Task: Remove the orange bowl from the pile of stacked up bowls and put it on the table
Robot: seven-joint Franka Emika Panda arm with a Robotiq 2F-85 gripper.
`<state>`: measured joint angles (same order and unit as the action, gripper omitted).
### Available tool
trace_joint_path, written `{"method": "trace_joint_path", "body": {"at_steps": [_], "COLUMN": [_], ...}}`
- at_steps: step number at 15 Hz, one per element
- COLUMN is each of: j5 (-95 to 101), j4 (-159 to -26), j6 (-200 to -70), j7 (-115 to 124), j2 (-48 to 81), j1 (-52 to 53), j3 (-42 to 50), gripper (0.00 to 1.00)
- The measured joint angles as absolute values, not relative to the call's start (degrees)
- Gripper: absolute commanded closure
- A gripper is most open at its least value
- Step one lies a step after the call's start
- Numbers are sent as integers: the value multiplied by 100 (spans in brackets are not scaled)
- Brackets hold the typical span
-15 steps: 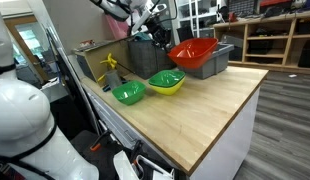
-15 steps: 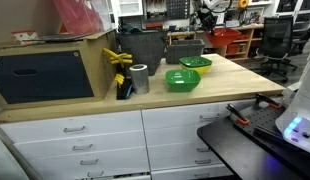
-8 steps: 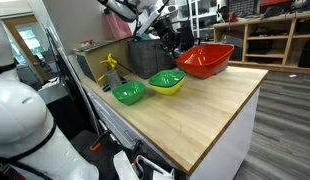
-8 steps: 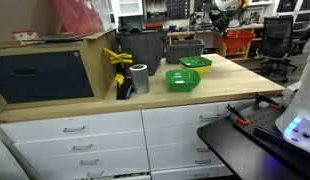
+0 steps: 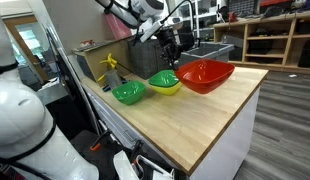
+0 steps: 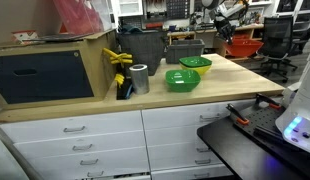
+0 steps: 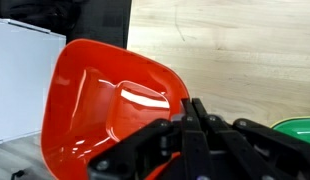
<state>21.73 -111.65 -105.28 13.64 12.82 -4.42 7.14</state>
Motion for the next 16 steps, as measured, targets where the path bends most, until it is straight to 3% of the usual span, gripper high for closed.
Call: {"method": "trace_joint_path", "body": {"at_steps": [8,16], "j5": [2138,2489], "j4": [-11488,-12645], "j6": [-10559,-11101], "j7": [1370,1849], "j2": [1492,841], "j1": [-419,-213], "j3": [712,639], "gripper": [99,99]}}
